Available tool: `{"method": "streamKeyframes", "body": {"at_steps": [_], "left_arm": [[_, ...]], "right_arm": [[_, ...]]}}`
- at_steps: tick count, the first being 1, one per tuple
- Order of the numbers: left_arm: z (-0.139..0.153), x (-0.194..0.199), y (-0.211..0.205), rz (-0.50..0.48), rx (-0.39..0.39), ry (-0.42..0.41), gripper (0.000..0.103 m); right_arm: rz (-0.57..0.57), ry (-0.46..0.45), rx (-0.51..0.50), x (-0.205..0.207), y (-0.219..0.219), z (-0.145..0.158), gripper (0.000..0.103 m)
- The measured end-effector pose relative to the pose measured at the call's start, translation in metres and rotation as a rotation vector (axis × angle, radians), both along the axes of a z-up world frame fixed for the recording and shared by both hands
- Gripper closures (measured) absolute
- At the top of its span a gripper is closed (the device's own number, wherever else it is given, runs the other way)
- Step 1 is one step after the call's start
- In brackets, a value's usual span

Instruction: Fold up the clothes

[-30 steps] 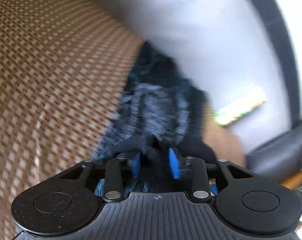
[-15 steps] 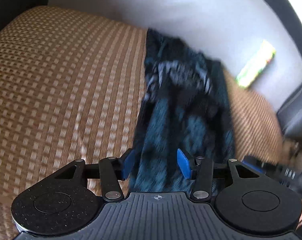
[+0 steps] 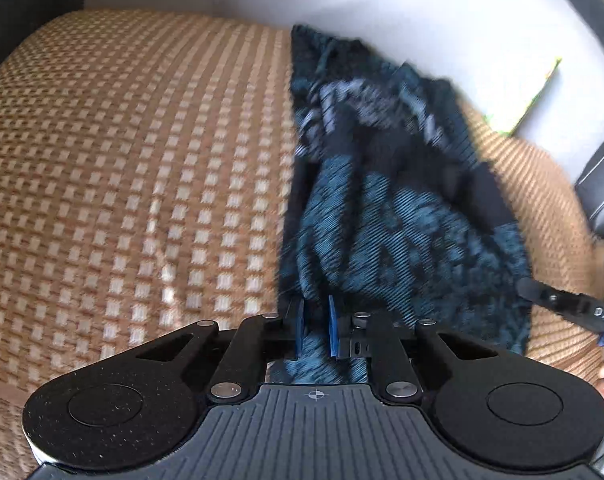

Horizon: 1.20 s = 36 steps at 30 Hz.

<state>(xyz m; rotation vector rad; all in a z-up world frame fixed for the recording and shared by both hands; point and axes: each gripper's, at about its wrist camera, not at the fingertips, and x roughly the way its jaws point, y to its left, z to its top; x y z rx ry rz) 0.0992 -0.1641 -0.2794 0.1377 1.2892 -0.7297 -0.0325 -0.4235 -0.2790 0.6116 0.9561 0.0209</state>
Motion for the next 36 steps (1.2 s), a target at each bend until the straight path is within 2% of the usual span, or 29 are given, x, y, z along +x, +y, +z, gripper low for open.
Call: {"method": "streamKeyframes", "body": {"at_steps": [2, 4, 5, 6, 7, 8, 10, 14, 17, 21, 22, 23, 24, 25, 26, 30, 33, 36], "left_arm": [[-0.007, 0.003, 0.003, 0.018, 0.02, 0.011, 0.089], [-0.002, 0.005, 0.01, 0.052, 0.011, 0.008, 0.061], [0.004, 0.005, 0.015, 0.063, 0.001, 0.0, 0.059], [0.009, 0.004, 0.021, 0.066, -0.012, -0.005, 0.051], [0.014, 0.002, 0.028, 0.058, -0.032, 0.005, 0.045], [0.017, 0.0, 0.034, 0.051, -0.055, 0.024, 0.043], [0.016, -0.004, 0.043, 0.046, -0.092, 0.082, 0.04], [0.001, -0.009, 0.047, 0.073, -0.073, 0.128, 0.04], [-0.01, -0.004, 0.047, 0.139, -0.096, 0.176, 0.04], [-0.015, 0.0, 0.04, 0.167, -0.129, 0.2, 0.039], [-0.015, 0.001, 0.038, 0.167, -0.132, 0.2, 0.041], [-0.015, 0.002, 0.036, 0.169, -0.133, 0.201, 0.051], [-0.015, 0.001, 0.033, 0.167, -0.126, 0.201, 0.088], [-0.014, 0.001, 0.031, 0.169, -0.116, 0.196, 0.093], [-0.012, 0.0, 0.031, 0.169, -0.115, 0.187, 0.095], [0.004, -0.011, 0.041, 0.143, -0.126, 0.141, 0.099], [0.016, -0.025, 0.063, 0.14, -0.133, 0.155, 0.101], [0.017, -0.049, 0.087, 0.127, -0.105, 0.197, 0.101]], "right_arm": [[0.037, 0.065, -0.019, 0.003, 0.006, -0.012, 0.094], [0.033, 0.088, -0.015, 0.002, 0.008, -0.018, 0.088], [0.013, 0.075, -0.017, -0.002, 0.007, -0.016, 0.082], [-0.018, 0.046, -0.019, -0.009, 0.006, -0.011, 0.066], [-0.05, 0.023, -0.005, -0.019, 0.003, -0.006, 0.059], [-0.073, 0.01, 0.016, -0.03, 0.001, -0.002, 0.053], [-0.093, 0.011, 0.057, -0.049, -0.002, 0.0, 0.052], [-0.116, 0.062, 0.123, -0.078, 0.001, -0.007, 0.052], [-0.165, 0.096, 0.187, -0.084, 0.006, -0.019, 0.05], [-0.253, 0.078, 0.291, -0.079, 0.008, -0.032, 0.047], [-0.274, 0.073, 0.313, -0.078, 0.008, -0.035, 0.047], [-0.292, 0.073, 0.338, -0.076, 0.007, -0.037, 0.049], [-0.3, 0.077, 0.357, -0.073, 0.007, -0.039, 0.065], [-0.303, 0.084, 0.375, -0.071, 0.006, -0.041, 0.081], [-0.297, 0.094, 0.385, -0.068, 0.007, -0.042, 0.087], [-0.25, 0.074, 0.365, -0.07, 0.011, -0.028, 0.089], [-0.216, 0.073, 0.361, -0.089, 0.011, -0.013, 0.091], [-0.182, 0.103, 0.368, -0.119, 0.015, -0.002, 0.092]]}}
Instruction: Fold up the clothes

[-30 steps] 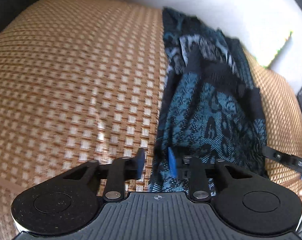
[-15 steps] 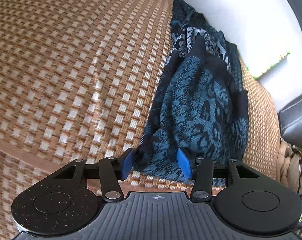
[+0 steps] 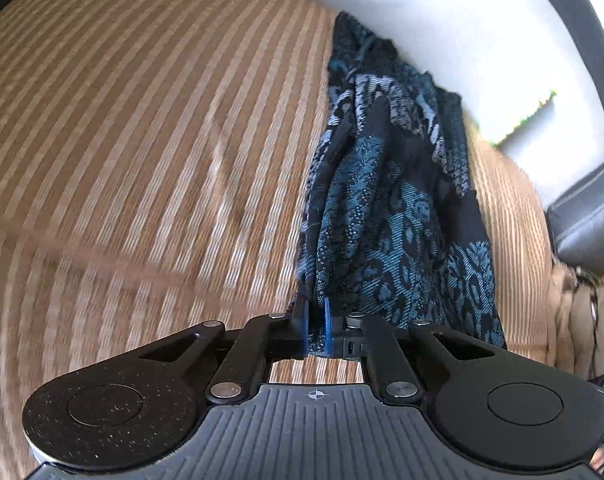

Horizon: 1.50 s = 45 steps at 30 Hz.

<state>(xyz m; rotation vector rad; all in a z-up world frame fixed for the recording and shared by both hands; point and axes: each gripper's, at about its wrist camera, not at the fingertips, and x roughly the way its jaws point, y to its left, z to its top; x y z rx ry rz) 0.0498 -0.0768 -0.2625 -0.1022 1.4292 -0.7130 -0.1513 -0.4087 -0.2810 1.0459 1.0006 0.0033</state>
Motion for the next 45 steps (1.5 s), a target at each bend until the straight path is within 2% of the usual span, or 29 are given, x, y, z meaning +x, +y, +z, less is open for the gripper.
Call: {"method": "streamKeyframes", "body": {"at_steps": [5, 8, 11, 13, 15, 16, 18, 20, 24, 29, 32, 37, 41, 45], "left_arm": [[-0.011, -0.045, 0.032, -0.04, 0.068, 0.079, 0.102], [-0.023, -0.07, 0.045, -0.086, 0.119, 0.103, 0.101], [-0.026, -0.082, 0.046, -0.116, 0.126, 0.092, 0.096], [-0.02, -0.08, 0.042, -0.125, 0.127, 0.079, 0.069], [-0.012, -0.075, 0.036, -0.142, 0.127, 0.05, 0.063], [-0.004, -0.071, 0.032, -0.152, 0.118, 0.021, 0.058], [0.012, -0.061, 0.026, -0.156, 0.085, -0.032, 0.051], [0.024, -0.043, 0.014, -0.144, 0.053, -0.077, 0.048], [0.041, -0.016, -0.012, -0.12, 0.02, -0.154, 0.046], [0.049, 0.015, -0.054, -0.112, 0.017, -0.252, 0.046], [0.05, 0.038, -0.08, -0.088, 0.03, -0.298, 0.043], [0.046, 0.081, -0.121, -0.079, 0.053, -0.357, 0.039], [0.028, 0.115, -0.157, -0.119, 0.07, -0.403, 0.038], [0.012, 0.143, -0.185, -0.187, 0.083, -0.423, 0.038]], "right_arm": [[0.033, 0.105, 0.034, -0.054, 0.015, -0.002, 0.092], [0.031, 0.184, 0.055, -0.088, 0.02, -0.013, 0.092], [0.05, 0.245, 0.048, -0.111, 0.026, -0.024, 0.091], [0.049, 0.263, 0.051, -0.118, 0.029, -0.028, 0.09], [0.052, 0.261, 0.051, -0.113, 0.028, -0.026, 0.08], [0.063, 0.254, 0.029, -0.108, 0.028, -0.02, 0.077], [0.079, 0.213, -0.017, -0.098, 0.021, -0.007, 0.065], [0.08, 0.16, -0.057, -0.087, 0.011, 0.01, 0.06], [0.092, 0.061, -0.124, -0.058, -0.014, 0.03, 0.056], [0.138, -0.022, -0.183, -0.012, -0.032, 0.042, 0.054], [0.149, -0.068, -0.193, 0.017, -0.04, 0.042, 0.047], [0.176, -0.102, -0.233, 0.086, -0.058, 0.032, 0.047], [0.161, -0.121, -0.291, 0.139, -0.076, 0.026, 0.042], [0.163, -0.111, -0.376, 0.184, -0.084, 0.013, 0.042]]}}
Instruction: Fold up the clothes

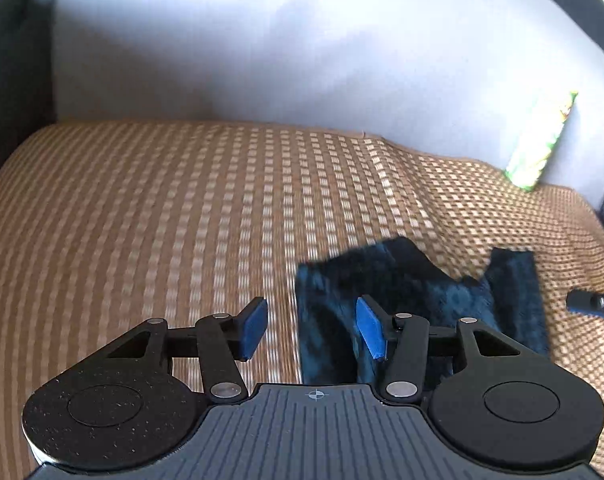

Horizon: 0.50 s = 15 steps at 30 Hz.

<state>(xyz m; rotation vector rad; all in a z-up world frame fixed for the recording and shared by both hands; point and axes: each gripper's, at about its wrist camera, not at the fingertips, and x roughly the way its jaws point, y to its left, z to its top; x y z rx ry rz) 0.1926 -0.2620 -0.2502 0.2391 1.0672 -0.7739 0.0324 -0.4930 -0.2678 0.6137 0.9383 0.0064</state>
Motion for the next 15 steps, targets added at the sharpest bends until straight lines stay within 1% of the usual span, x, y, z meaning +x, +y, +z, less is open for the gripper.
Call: {"method": "streamKeyframes", "body": {"at_steps": [3, 6, 8, 11, 15], "left_arm": [[-0.009, 0.013, -0.016, -0.067, 0.02, -0.012, 0.037], [-0.015, 0.017, -0.031, -0.148, 0.069, -0.056, 0.037], [-0.019, 0.018, -0.036, -0.192, 0.076, -0.046, 0.036], [-0.028, 0.017, -0.047, -0.223, 0.082, -0.017, 0.036], [-0.041, 0.013, -0.058, -0.259, 0.112, -0.024, 0.036]], "right_arm": [[-0.021, 0.012, -0.033, 0.027, -0.005, -0.011, 0.042], [-0.062, 0.034, -0.007, 0.043, -0.013, -0.019, 0.042], [-0.065, 0.049, -0.025, 0.052, -0.014, -0.021, 0.042], [-0.056, 0.077, -0.036, 0.059, -0.014, -0.026, 0.041], [-0.043, 0.114, -0.028, 0.06, -0.011, -0.035, 0.041]]}}
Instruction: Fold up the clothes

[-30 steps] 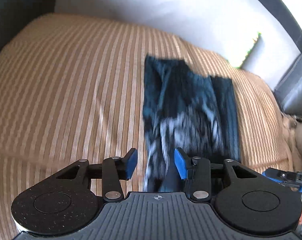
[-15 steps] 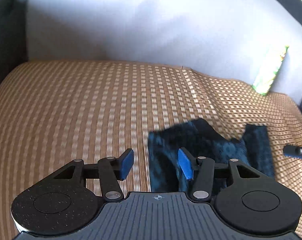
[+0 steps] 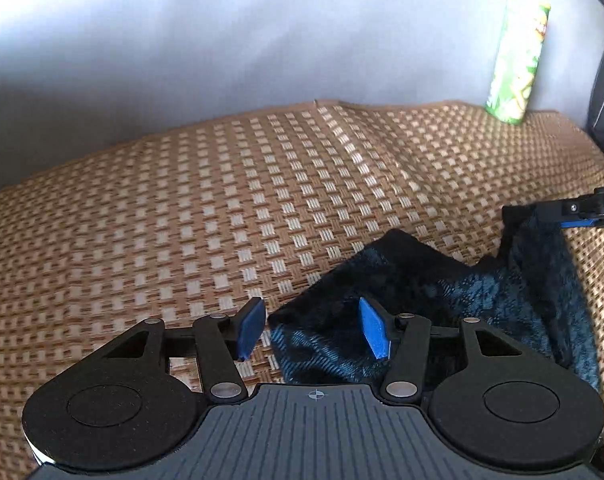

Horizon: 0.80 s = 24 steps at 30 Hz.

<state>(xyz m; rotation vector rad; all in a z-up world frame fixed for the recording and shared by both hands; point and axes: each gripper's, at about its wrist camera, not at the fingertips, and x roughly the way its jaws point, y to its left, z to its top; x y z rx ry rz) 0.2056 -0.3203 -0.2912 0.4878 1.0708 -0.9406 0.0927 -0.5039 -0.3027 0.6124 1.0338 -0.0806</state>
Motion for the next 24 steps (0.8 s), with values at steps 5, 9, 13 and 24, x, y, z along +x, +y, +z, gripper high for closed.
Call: {"method": "streamKeyframes", "body": {"at_steps": [5, 9, 13, 24], "left_arm": [[-0.006, -0.002, -0.013, -0.064, 0.026, -0.042, 0.033], [-0.009, -0.004, -0.018, -0.071, 0.024, -0.056, 0.039], [-0.003, -0.01, -0.02, -0.1, -0.006, -0.021, 0.05], [-0.007, -0.019, -0.031, -0.096, 0.017, -0.083, 0.094]], "right_arm": [[0.008, -0.019, 0.026, 0.003, 0.002, -0.003, 0.04], [0.027, -0.031, 0.024, 0.002, 0.008, -0.005, 0.04], [0.035, -0.033, 0.07, -0.001, 0.008, -0.003, 0.048], [0.041, -0.039, 0.035, -0.008, 0.005, -0.004, 0.076]]}}
